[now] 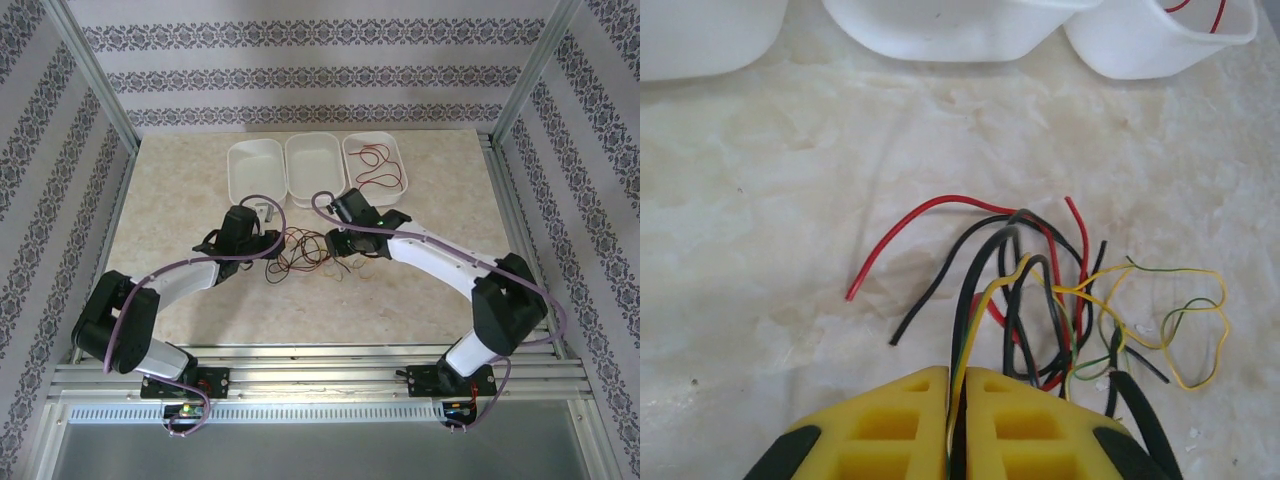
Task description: Untangle the cables
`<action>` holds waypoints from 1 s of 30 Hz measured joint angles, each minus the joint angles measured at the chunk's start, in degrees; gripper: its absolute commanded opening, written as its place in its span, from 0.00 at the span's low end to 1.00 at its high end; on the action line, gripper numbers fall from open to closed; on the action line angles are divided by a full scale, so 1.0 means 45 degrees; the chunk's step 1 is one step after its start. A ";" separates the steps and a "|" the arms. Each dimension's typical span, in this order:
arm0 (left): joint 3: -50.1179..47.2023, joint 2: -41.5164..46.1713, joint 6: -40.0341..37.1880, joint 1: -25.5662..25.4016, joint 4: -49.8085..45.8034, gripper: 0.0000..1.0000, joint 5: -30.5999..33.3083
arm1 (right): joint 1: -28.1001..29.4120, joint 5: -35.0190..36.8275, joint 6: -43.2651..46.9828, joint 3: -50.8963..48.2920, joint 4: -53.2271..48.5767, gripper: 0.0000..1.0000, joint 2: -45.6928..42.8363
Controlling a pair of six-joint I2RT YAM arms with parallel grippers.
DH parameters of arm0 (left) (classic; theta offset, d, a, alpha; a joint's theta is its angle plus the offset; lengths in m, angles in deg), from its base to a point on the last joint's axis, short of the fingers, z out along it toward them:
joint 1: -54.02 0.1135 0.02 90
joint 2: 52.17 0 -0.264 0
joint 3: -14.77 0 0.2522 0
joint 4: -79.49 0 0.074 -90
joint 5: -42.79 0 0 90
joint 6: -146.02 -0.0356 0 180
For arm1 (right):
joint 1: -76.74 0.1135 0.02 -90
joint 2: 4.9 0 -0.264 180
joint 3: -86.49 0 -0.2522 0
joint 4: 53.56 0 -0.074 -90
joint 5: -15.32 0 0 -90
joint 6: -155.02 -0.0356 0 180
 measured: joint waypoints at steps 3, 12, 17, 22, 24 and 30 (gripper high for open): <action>0.0053 0.0175 -0.0131 0.0000 -0.0355 0.13 0.0010 | -0.0053 -0.0287 -0.0083 0.0355 0.0155 0.40 0.0631; 0.0107 0.0505 -0.0335 0.0000 -0.1491 0.11 0.0107 | -0.0053 -0.0724 -0.0233 0.2098 0.0223 0.37 0.2419; 0.0136 0.0568 -0.0452 0.0000 -0.1948 0.05 0.0214 | -0.0053 -0.1059 -0.0413 0.2429 0.0316 0.35 0.3361; 0.0189 0.0597 -0.0534 0.0000 -0.2103 0.01 0.0253 | -0.0058 -0.1185 -0.0457 0.2890 0.0291 0.34 0.4075; 0.0209 0.0597 -0.0539 0.0000 -0.2142 0.01 0.0238 | -0.0078 -0.1219 -0.0457 0.3245 0.0282 0.34 0.4347; 0.0223 0.0622 -0.0588 0.0000 -0.2254 0.21 0.0199 | -0.0068 -0.1530 -0.0515 0.3473 0.0345 0.33 0.4507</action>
